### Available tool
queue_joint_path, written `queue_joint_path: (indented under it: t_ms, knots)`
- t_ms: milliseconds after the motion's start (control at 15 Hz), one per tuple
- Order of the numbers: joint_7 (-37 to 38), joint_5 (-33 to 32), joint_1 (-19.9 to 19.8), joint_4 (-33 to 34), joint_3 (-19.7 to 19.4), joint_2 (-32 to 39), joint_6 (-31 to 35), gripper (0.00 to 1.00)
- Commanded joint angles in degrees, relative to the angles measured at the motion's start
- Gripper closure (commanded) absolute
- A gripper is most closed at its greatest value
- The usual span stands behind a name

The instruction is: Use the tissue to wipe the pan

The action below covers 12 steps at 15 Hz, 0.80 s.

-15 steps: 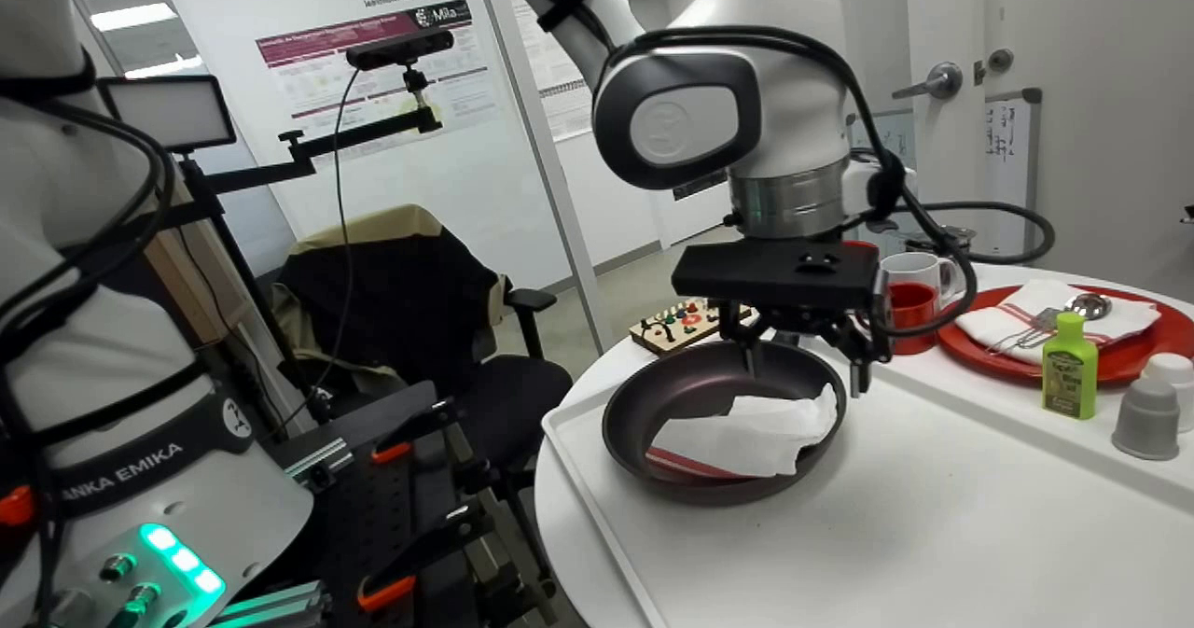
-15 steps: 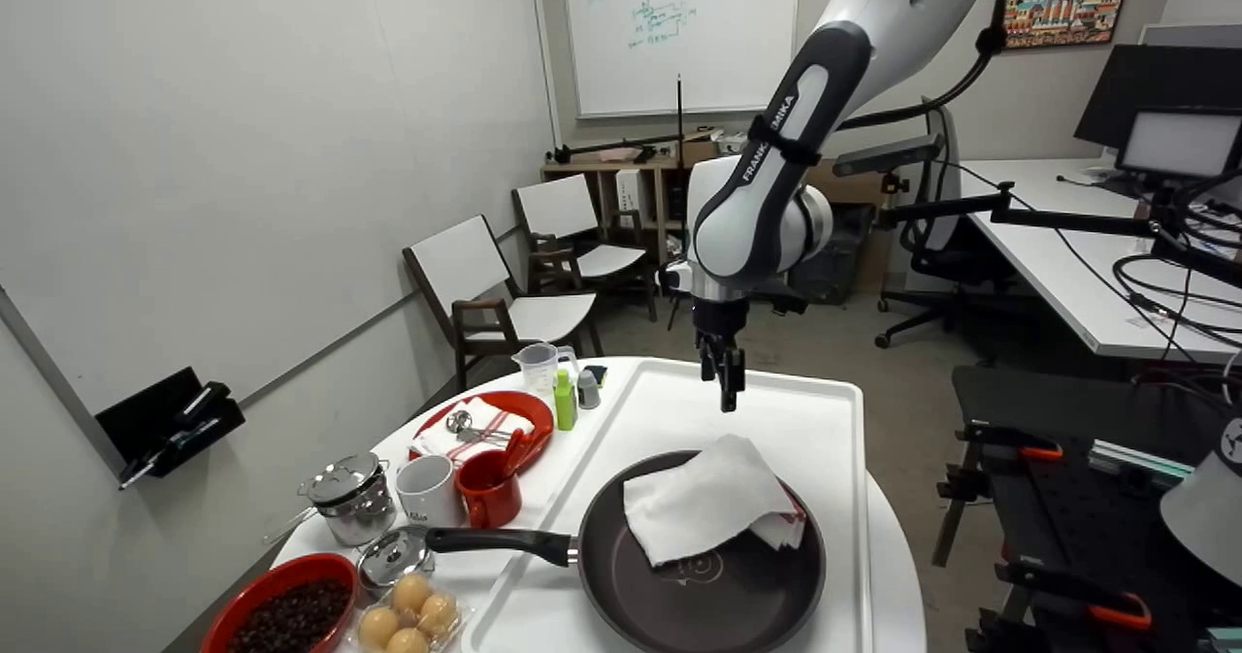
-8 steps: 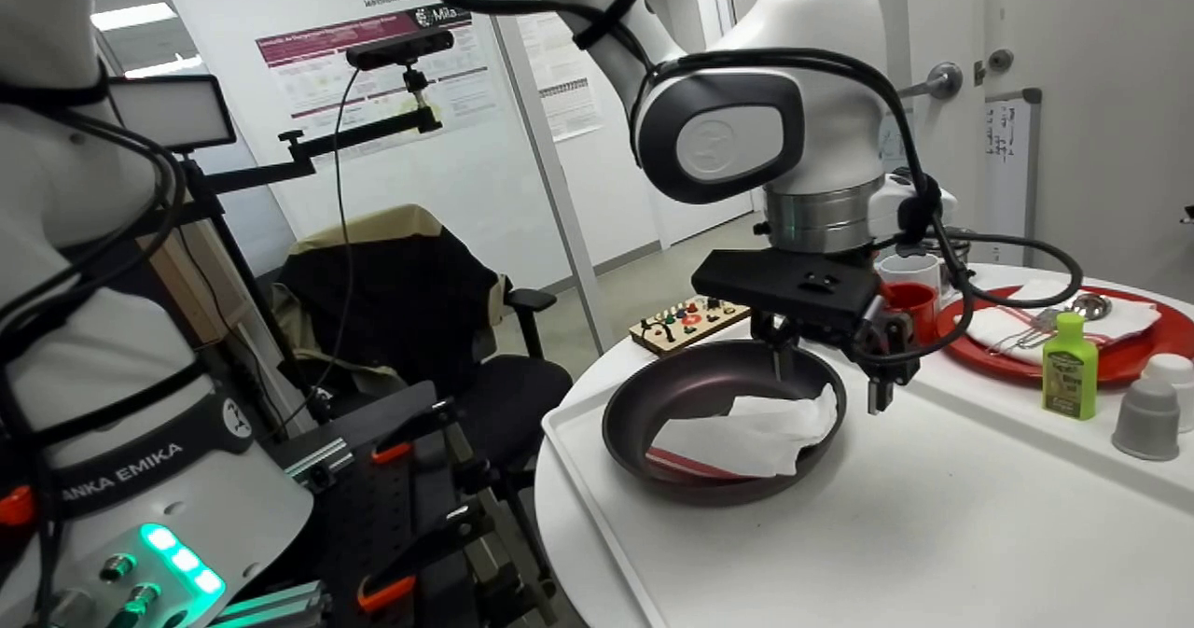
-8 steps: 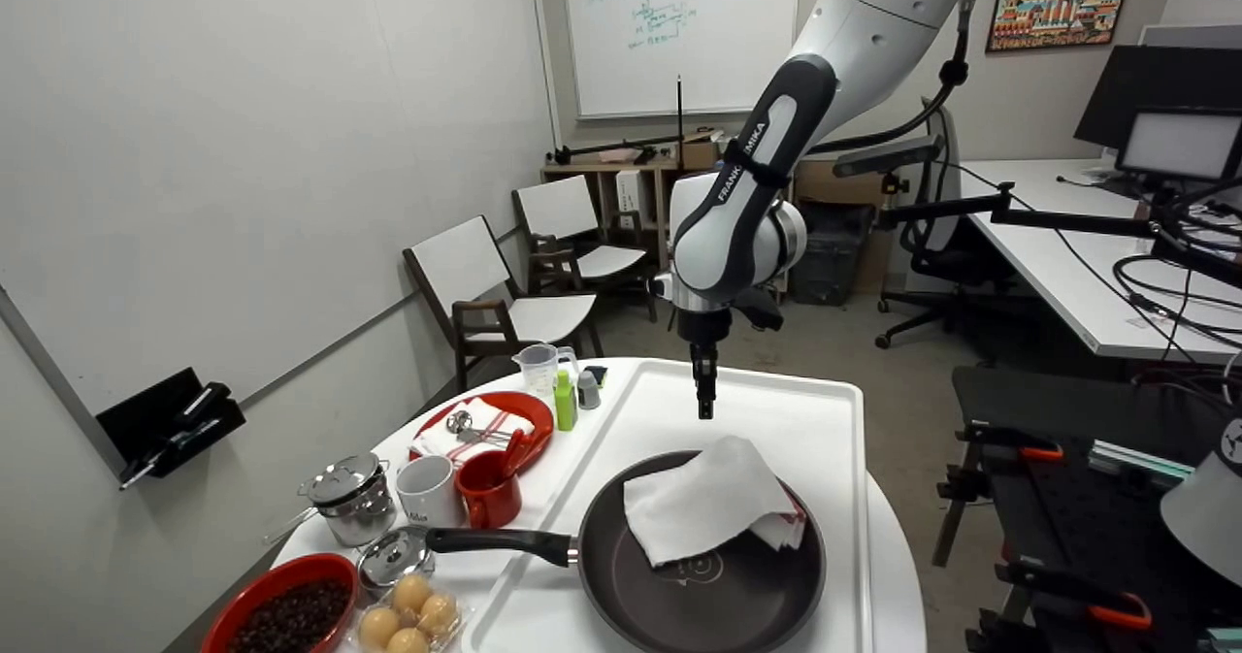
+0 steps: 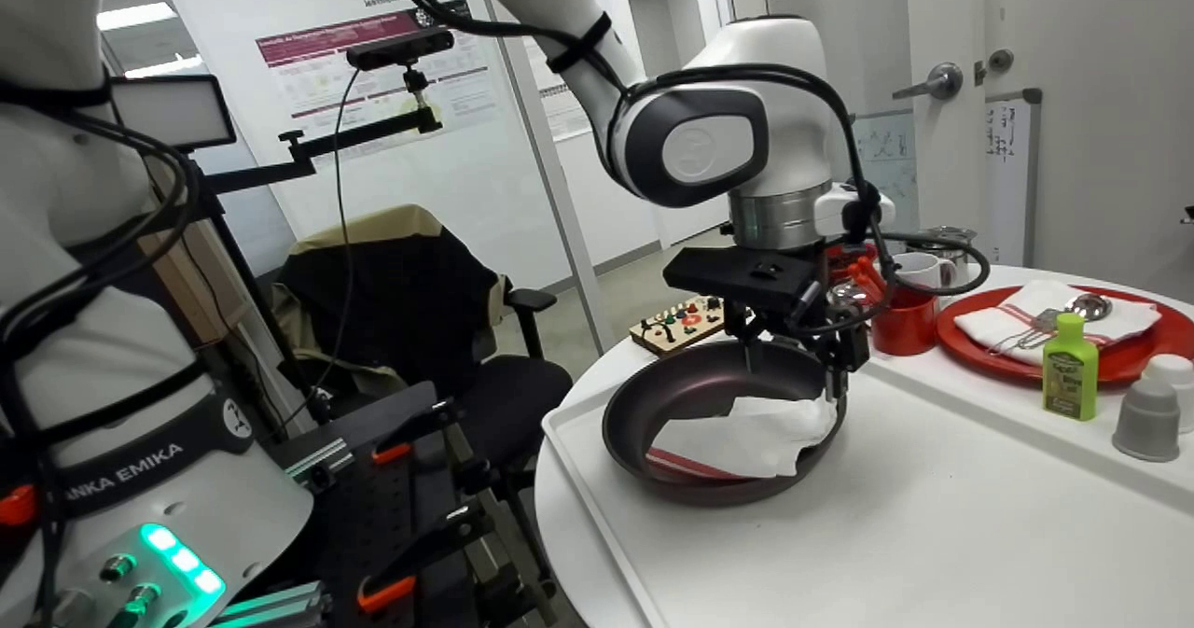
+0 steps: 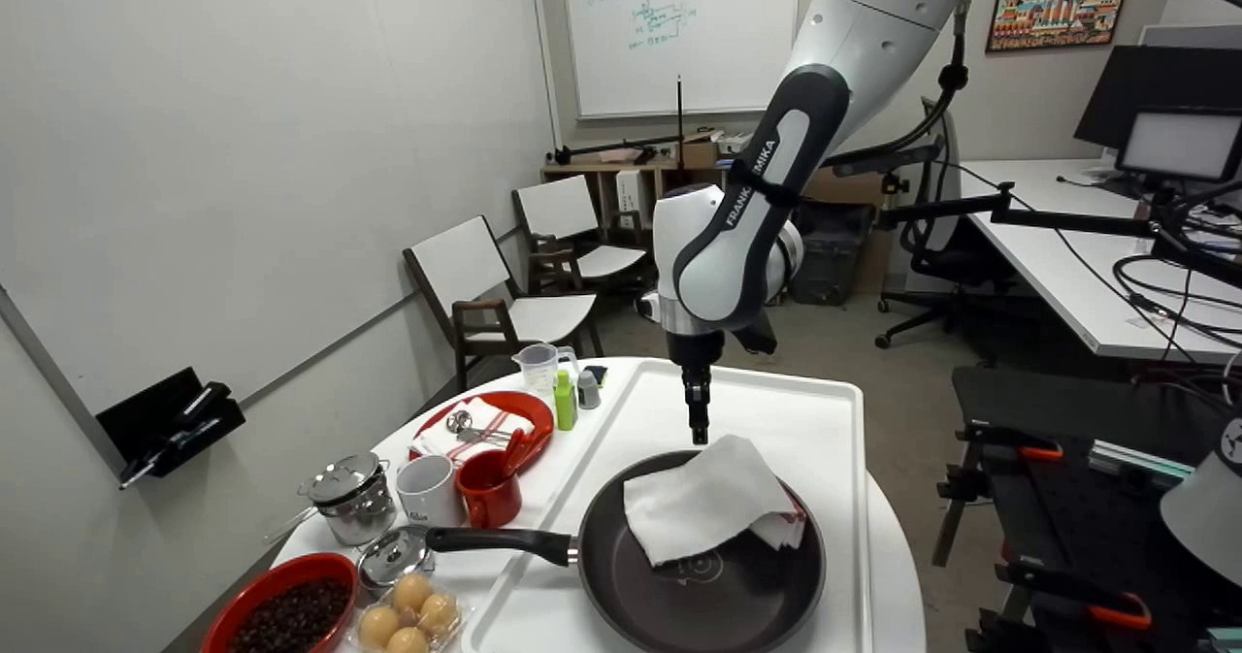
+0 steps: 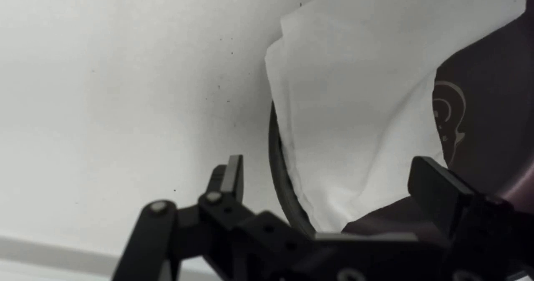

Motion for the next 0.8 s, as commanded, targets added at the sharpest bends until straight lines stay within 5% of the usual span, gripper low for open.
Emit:
queue_joint_path:
  t_ms: [0,733]
  knots:
    - [4.9,-6.0,3.0,-3.0,-1.4,-0.2,3.6,0.0]
    - [7.1,-10.7,2.9,-6.6,-0.6,0.0,7.9,0.0]
